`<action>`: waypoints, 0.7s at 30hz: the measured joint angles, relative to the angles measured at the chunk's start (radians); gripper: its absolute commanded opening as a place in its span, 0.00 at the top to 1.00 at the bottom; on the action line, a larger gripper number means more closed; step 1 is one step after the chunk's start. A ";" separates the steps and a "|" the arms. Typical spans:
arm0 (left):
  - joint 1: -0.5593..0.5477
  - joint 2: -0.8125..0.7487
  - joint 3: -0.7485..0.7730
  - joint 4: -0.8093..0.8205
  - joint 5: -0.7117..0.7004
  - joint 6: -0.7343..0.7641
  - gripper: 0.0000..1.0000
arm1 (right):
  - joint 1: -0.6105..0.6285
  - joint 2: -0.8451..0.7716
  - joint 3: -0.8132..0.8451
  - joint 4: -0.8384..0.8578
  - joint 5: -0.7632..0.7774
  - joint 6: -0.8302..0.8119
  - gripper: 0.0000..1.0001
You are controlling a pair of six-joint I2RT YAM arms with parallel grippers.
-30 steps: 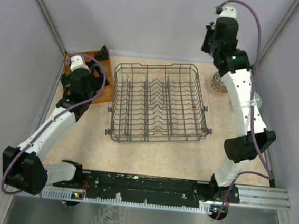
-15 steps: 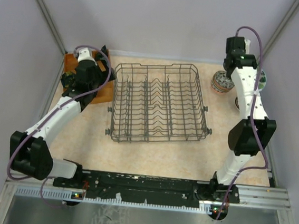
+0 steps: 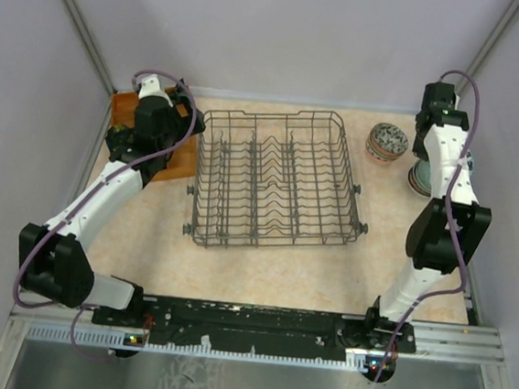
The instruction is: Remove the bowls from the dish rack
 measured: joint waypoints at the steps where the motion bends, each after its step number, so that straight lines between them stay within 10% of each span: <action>1: -0.002 0.002 0.003 -0.001 0.000 0.000 0.01 | -0.008 0.002 -0.005 0.002 -0.014 -0.002 1.00; 21: -0.027 0.031 0.021 -0.009 -0.012 0.001 0.01 | -0.077 0.141 -0.003 0.051 -0.166 -0.007 1.00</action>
